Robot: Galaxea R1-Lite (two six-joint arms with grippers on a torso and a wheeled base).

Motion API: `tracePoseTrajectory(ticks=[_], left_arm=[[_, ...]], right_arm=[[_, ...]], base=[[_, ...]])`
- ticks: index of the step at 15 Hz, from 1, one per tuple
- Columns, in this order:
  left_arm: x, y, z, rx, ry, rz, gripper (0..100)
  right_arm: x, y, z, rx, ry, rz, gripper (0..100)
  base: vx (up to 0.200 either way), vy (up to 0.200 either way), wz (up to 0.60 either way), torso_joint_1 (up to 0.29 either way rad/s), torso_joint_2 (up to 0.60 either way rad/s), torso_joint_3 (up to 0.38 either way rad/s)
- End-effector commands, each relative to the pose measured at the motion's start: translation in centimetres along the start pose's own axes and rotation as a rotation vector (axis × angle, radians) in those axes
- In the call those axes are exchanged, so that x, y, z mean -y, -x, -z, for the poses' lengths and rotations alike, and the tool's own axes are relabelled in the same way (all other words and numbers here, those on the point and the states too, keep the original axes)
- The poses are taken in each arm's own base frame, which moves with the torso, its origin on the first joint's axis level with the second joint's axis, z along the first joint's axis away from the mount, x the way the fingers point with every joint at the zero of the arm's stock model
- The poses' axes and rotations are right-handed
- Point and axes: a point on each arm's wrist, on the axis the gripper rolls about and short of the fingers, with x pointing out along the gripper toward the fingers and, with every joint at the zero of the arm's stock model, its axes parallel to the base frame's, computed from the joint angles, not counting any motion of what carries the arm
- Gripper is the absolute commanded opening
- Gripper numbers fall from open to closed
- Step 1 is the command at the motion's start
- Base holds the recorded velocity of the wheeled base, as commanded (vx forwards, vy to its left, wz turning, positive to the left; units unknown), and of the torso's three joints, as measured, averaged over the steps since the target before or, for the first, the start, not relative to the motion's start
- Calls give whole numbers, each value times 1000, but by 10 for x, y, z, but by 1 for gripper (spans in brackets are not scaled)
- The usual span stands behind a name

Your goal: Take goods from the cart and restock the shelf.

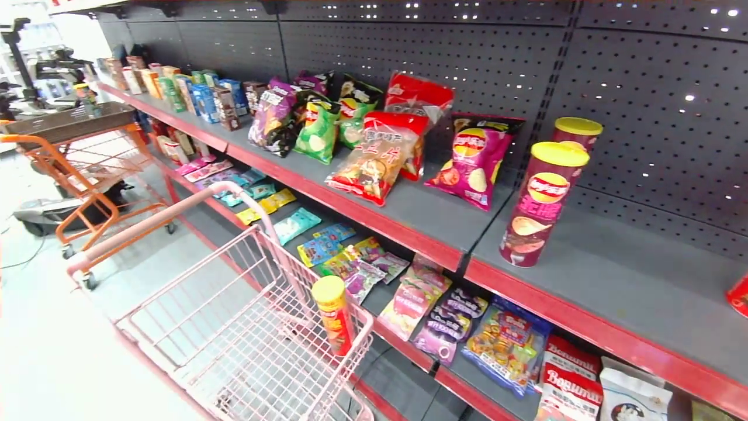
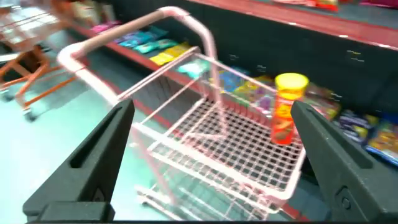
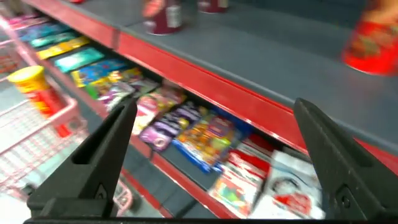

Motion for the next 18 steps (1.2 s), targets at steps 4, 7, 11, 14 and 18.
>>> tracePoseTrajectory(ticks=[4, 7, 11, 14, 18], left_arm=[[0, 0, 0, -1, 0, -1, 100], [0, 0, 0, -1, 0, -1, 100], [0, 0, 0, -1, 0, -1, 100], [0, 0, 0, -1, 0, -1, 100], [0, 0, 0, -1, 0, -1, 100]], right_arm=[[0, 0, 0, -2, -2, 2, 100], [0, 0, 0, 0, -2, 2, 100], [0, 0, 0, 0, -4, 2, 100], [0, 0, 0, 0, -4, 2, 100], [0, 0, 0, 0, -4, 2, 100]], base=[[0, 0, 0, 0, 0, 0], [0, 0, 0, 0, 0, 0], [0, 0, 0, 0, 0, 0], [0, 0, 0, -101, 232, 124], [0, 0, 0, -143, 351, 205]])
